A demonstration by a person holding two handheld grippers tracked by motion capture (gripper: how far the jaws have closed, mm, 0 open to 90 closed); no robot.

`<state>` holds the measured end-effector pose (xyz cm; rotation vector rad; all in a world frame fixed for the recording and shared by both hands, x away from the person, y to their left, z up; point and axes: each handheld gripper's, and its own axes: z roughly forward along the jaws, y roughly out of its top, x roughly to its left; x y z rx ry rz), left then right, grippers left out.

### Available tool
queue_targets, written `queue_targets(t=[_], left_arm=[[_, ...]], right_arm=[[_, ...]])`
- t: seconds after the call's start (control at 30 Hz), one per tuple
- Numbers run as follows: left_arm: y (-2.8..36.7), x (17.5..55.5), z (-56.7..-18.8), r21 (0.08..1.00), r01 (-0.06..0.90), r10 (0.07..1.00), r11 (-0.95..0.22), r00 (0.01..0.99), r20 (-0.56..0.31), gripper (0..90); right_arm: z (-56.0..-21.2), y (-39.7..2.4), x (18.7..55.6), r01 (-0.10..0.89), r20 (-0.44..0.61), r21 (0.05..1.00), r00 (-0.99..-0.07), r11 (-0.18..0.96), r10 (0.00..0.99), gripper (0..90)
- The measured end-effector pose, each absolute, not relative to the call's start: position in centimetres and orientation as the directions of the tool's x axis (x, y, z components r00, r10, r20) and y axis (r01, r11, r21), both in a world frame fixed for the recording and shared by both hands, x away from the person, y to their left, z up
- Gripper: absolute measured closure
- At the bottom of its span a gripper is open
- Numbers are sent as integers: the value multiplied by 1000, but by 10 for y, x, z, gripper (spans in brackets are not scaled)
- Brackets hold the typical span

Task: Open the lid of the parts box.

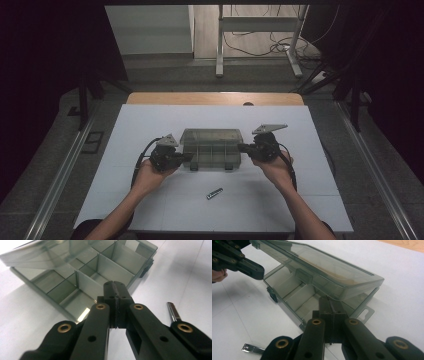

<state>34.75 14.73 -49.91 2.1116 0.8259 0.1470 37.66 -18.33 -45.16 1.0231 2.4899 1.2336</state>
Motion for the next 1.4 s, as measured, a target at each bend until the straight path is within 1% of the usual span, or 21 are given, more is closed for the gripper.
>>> queue_targets(t=[0.27, 0.53, 0.63, 0.83, 1.4], left_arm=[[128, 353, -504, 749, 490, 611, -447, 778, -145, 897], [117, 351, -510, 740, 461, 611, -489, 787, -87, 897], [118, 351, -511, 749, 463, 613, -474, 784, -97, 898], [118, 349, -512, 754, 452, 614, -476, 785, -83, 898], [120, 350, -514, 762, 447, 603, -468, 792, -94, 899]], right_arm=[[-450, -180, 381, 500, 133, 760, -745, 416, 653, 888], [-451, -178, 384, 497, 124, 759, -744, 420, 657, 888], [-451, -178, 385, 494, 118, 761, -742, 420, 659, 888], [-452, -177, 391, 498, 125, 762, -739, 413, 661, 888], [-451, -172, 407, 497, 128, 771, -733, 398, 669, 888]])
